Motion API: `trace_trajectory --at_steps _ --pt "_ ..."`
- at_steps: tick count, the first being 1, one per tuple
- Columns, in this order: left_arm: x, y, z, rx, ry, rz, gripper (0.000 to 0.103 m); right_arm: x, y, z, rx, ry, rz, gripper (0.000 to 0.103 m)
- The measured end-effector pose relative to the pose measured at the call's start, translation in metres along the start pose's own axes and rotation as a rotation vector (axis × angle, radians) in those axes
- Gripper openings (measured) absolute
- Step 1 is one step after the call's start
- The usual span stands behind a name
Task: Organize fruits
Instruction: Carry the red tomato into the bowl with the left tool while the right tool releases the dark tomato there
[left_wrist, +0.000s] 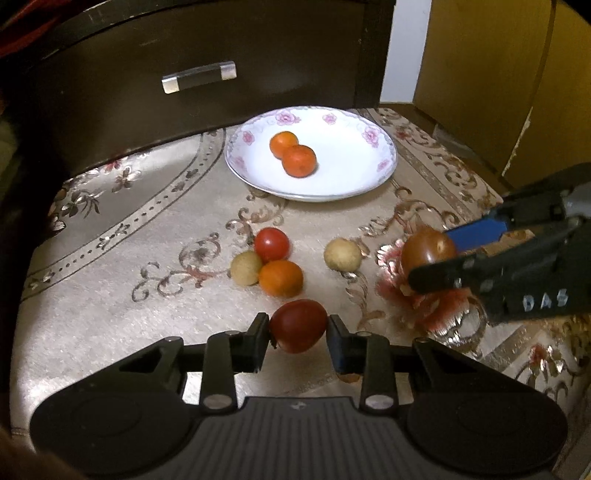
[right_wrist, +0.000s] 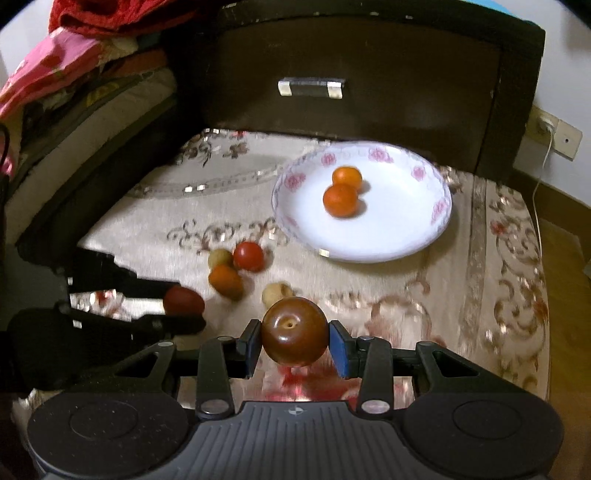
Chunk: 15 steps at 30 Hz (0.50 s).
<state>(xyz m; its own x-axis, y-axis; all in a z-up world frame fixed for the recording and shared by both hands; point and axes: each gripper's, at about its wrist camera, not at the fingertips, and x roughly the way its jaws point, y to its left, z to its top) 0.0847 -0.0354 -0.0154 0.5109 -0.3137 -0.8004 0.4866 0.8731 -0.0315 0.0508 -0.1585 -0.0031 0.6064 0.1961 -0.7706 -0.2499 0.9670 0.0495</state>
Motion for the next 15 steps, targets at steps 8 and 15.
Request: trace_trajectory --at_steps 8,15 --pt "-0.001 -0.01 0.002 0.021 -0.009 -0.009 0.039 0.009 0.011 -0.013 -0.055 0.038 -0.021 0.035" --pt "-0.012 -0.011 0.019 -0.001 -0.063 0.009 0.039 0.0 0.012 -0.004 -0.042 0.0 -0.024 0.035"
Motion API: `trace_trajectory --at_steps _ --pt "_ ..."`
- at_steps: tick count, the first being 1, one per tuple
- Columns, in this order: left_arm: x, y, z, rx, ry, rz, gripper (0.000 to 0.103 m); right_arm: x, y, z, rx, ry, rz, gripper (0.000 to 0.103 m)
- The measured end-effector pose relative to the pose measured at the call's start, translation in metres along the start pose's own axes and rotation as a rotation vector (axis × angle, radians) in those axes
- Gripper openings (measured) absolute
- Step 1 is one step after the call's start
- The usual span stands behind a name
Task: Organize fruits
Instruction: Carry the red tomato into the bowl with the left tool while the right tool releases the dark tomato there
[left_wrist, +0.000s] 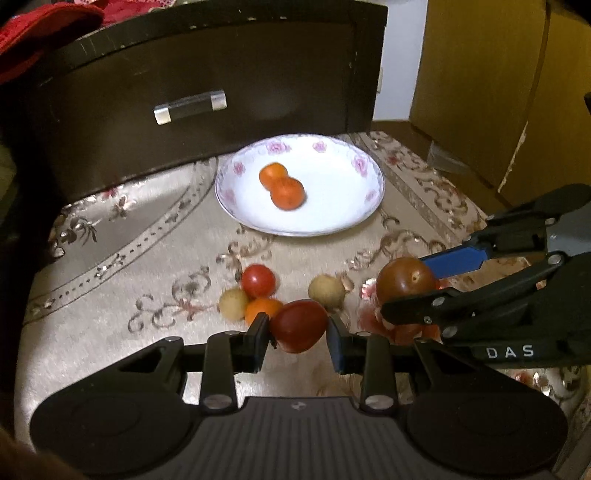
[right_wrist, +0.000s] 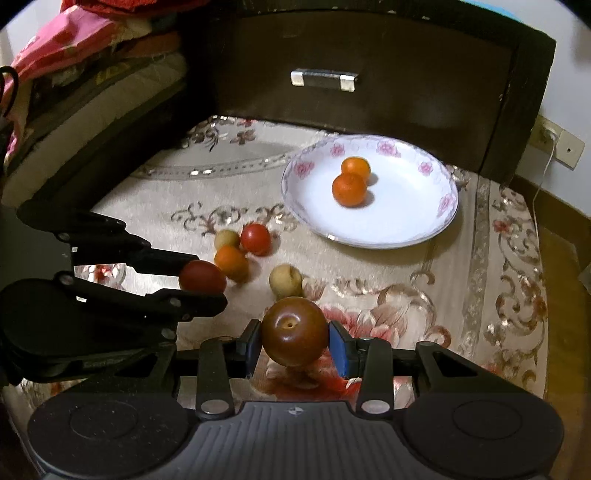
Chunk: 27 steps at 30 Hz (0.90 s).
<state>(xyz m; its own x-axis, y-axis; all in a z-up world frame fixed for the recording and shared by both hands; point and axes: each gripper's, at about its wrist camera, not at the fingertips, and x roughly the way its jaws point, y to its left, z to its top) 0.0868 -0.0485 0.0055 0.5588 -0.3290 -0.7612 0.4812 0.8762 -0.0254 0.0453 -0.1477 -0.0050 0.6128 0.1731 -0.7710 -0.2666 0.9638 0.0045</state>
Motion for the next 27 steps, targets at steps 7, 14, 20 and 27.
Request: trace_trajectory --at_steps 7,14,20,27 --pt "-0.006 -0.002 0.015 -0.021 -0.03 0.028 0.039 -0.007 -0.005 0.007 0.03 -0.026 -0.015 0.035" --pt "-0.003 0.006 0.044 -0.034 -0.09 0.026 0.039 -0.016 -0.012 0.022 0.056 -0.082 -0.052 0.035" --pt "0.016 0.013 0.062 -0.035 -0.102 0.035 0.039 -0.004 -0.028 0.04 0.098 -0.094 -0.091 0.035" --pt "0.032 0.017 0.069 -0.028 -0.082 0.051 0.039 0.011 -0.038 0.048 0.104 -0.094 -0.117 0.035"
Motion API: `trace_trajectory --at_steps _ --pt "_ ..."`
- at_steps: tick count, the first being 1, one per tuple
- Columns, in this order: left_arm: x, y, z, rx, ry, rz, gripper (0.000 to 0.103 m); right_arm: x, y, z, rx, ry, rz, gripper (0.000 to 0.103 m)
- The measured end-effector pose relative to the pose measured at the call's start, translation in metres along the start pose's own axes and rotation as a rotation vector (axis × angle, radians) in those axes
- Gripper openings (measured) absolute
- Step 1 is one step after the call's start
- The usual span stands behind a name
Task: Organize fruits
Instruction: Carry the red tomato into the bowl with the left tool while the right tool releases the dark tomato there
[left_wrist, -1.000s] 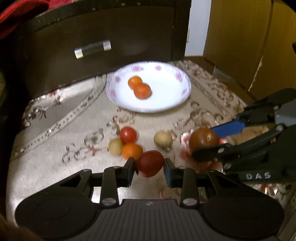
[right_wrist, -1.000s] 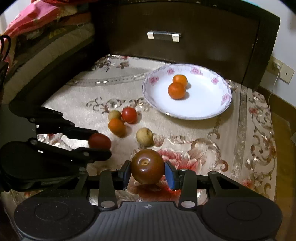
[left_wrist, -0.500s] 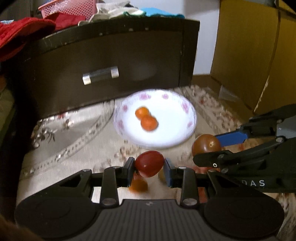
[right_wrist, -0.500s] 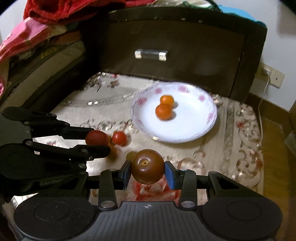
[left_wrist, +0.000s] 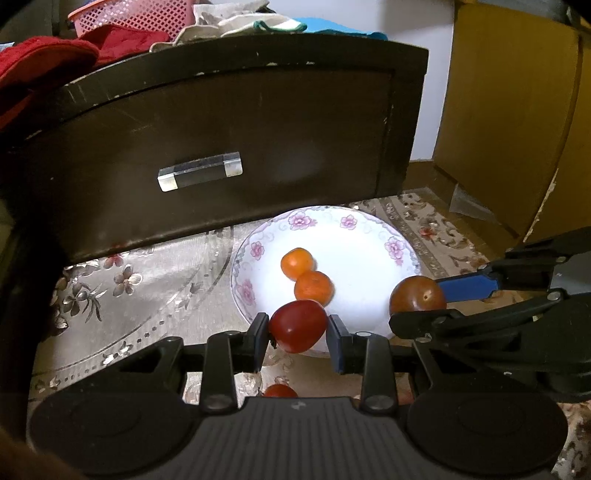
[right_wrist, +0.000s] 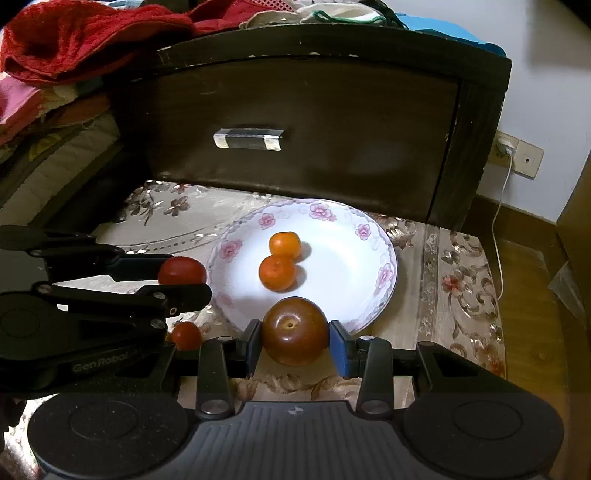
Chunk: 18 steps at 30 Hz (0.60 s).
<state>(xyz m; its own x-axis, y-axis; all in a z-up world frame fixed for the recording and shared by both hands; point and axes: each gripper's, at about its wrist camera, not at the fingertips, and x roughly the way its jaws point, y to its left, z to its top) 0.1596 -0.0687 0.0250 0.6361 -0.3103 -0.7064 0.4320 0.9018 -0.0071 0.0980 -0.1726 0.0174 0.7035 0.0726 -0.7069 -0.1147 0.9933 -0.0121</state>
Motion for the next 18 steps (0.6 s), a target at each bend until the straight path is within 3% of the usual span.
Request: trace_trajectory --at_steps 18 --pt "0.033 0.007 0.004 -0.016 0.029 0.003 0.039 0.039 -0.007 0.011 -0.035 0.02 -0.05 0.035"
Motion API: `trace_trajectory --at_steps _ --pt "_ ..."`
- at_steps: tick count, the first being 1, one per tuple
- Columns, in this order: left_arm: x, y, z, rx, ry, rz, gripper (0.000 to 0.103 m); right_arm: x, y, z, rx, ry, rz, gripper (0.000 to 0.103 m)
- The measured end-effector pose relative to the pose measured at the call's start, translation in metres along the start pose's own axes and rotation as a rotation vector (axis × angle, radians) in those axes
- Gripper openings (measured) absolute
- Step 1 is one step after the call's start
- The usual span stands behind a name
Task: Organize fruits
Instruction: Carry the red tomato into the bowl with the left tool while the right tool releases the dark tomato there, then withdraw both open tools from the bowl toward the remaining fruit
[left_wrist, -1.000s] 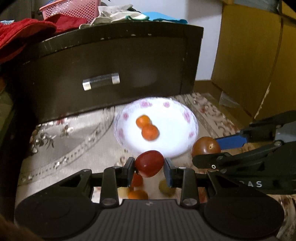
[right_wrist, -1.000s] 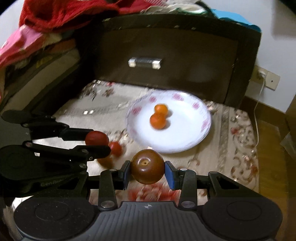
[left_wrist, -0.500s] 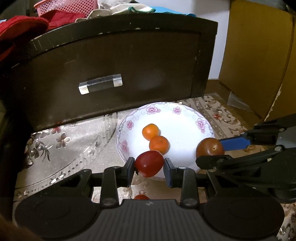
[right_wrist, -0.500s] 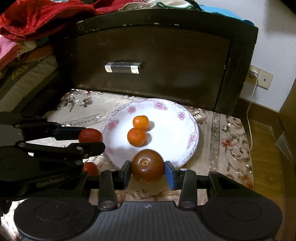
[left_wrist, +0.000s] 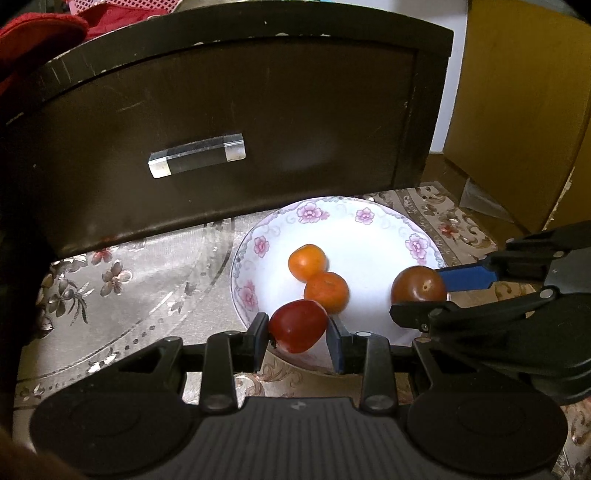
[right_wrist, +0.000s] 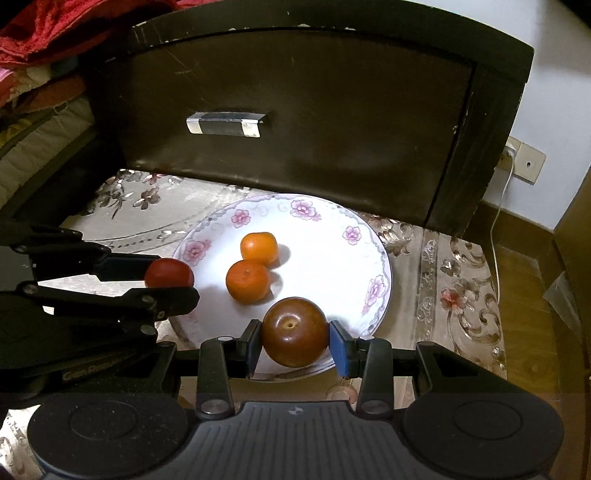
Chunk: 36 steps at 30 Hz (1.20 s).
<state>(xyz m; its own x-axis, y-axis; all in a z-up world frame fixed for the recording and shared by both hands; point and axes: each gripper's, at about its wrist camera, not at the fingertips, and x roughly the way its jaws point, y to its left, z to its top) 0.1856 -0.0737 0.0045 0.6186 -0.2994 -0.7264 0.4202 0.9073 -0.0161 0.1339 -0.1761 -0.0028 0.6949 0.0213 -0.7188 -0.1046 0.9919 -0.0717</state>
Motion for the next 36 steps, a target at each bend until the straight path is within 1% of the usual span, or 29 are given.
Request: trace_trajectory --at_steps 11,21,36 --pt "0.006 0.002 0.0 -0.008 0.009 0.0 0.039 0.012 0.0 0.001 -0.019 0.004 -0.017 0.036" --pt "0.006 0.003 0.0 -0.01 0.009 -0.001 0.04 0.013 0.001 0.001 -0.015 0.006 -0.018 0.037" --pt "0.001 0.002 0.001 -0.003 -0.007 0.006 0.043 0.008 -0.003 0.001 -0.003 -0.031 -0.024 0.039"
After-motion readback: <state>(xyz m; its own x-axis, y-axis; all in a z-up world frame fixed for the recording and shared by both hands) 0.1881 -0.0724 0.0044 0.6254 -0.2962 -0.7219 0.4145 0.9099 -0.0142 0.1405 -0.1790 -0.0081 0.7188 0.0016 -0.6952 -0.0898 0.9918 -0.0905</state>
